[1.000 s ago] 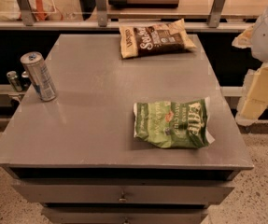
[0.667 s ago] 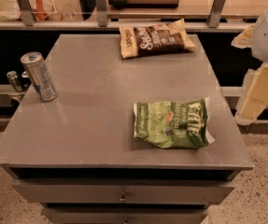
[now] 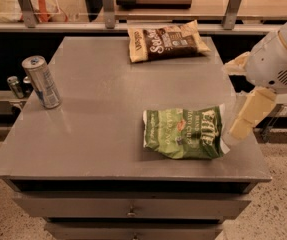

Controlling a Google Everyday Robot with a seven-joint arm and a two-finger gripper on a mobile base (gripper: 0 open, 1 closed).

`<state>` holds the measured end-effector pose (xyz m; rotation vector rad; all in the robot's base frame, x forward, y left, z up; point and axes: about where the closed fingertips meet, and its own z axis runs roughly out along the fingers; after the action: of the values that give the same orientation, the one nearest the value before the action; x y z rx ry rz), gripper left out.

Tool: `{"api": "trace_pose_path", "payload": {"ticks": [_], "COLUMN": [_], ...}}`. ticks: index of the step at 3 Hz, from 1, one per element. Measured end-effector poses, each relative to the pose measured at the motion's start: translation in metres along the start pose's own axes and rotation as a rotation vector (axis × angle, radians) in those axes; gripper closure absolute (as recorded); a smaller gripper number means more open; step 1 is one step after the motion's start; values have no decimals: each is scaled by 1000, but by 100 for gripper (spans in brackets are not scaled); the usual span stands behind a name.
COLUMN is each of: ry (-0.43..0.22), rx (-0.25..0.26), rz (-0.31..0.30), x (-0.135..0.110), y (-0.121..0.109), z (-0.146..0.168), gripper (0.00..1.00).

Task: Move green jalapeno chip bag near brown chip bag

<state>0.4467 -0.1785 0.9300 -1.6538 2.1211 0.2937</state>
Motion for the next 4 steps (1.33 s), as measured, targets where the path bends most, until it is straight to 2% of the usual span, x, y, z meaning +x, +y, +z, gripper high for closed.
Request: {"api": "trace_pose_path", "payload": {"ticks": [1, 2, 3, 4], "ry": [-105, -157, -163, -165], "rx": [-49, -84, -112, -131], "rz": [22, 27, 32, 42], "x": [-6, -10, -9, -5], "y": [3, 4, 3, 3], "z": [29, 55, 77, 91], "gripper": [0, 0, 0, 18]}}
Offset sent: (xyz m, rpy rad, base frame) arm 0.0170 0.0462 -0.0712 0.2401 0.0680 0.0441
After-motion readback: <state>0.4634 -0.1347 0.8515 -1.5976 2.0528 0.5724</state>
